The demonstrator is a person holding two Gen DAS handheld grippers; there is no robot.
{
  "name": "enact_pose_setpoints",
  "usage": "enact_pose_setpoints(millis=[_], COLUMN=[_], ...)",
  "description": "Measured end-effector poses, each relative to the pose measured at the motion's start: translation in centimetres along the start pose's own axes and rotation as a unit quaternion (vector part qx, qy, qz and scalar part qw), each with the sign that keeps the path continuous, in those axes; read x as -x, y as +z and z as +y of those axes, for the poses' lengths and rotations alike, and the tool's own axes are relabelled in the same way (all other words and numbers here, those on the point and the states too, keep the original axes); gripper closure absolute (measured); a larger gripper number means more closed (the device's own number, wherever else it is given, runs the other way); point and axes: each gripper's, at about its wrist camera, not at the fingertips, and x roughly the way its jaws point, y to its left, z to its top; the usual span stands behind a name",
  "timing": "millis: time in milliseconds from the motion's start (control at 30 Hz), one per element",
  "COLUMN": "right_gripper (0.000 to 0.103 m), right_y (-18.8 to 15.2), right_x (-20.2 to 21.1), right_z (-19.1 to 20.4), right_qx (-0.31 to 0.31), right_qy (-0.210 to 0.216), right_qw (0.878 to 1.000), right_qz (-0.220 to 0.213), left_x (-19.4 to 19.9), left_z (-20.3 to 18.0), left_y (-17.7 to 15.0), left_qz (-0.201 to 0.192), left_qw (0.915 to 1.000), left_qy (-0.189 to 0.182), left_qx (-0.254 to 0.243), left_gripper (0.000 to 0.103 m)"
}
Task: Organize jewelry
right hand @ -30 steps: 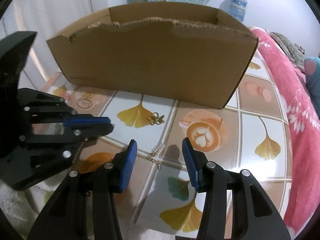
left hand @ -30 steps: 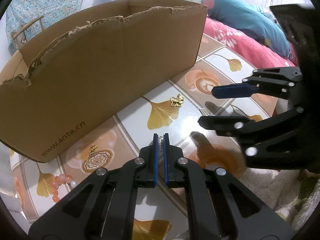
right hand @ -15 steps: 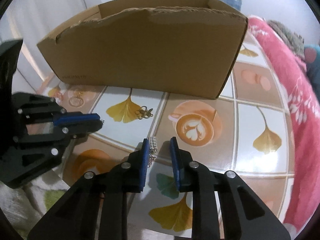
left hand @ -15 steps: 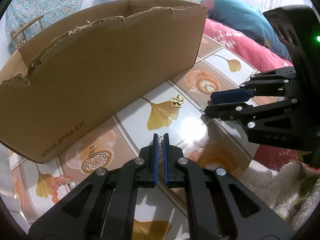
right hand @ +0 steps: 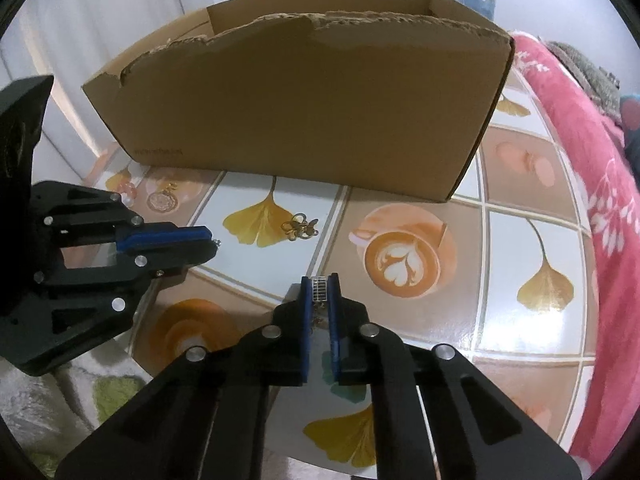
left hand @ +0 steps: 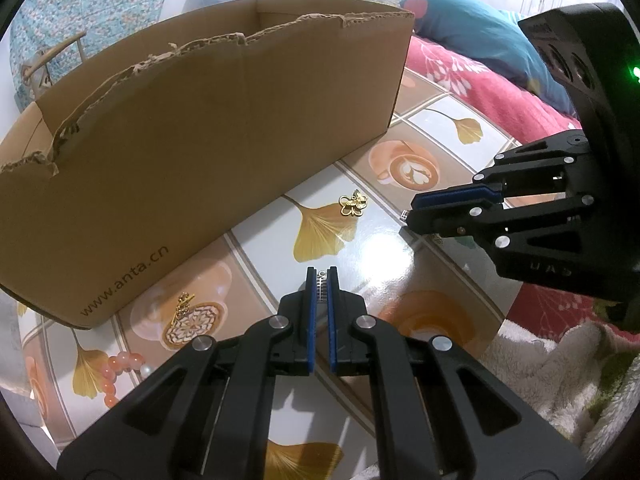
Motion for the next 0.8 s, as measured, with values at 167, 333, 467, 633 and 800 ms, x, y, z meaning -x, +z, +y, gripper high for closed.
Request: enact_pose_setpoints(millis=[167, 333, 467, 633, 800], right_gripper=[0.095, 0.095, 0.095, 0.095, 0.095], right_y=[-0.1, -0.3, -0.4, -0.6, -0.5], right_x=[0.1, 1.1, 1.7, 2.6, 3.4], right_z=[-0.7, -2.3, -3.1, -3.5, -3.6], right_qx=[-0.011, -0.031, -0.035, -0.039, -0.039], right_qy=[0.009, 0.021, 0.027, 0.029, 0.031], right_qw=[1.0, 0.999, 0.999, 0.998, 0.998], right_qz=[-0.006, -0.014, -0.022, -0.032, -0.048], left_x=[-0.2, -0.2, -0.1, 0.5, 1.5], left_z=[-0.1, -0.2, -0.3, -0.6, -0.7], left_y=[0.0, 0.0, -0.1, -0.2, 0.0], left_qz=[-0.002, -0.002, -0.003, -0.009, -0.019], left_qw=[1.0, 1.0, 0.9999, 0.9998, 0.9996], left_qy=[-0.001, -0.005, -0.007, -0.006, 0.0], left_qx=[-0.003, -0.008, -0.008, -0.016, -0.02], left_gripper=[0.099, 0.099, 0.099, 0.099, 0.099])
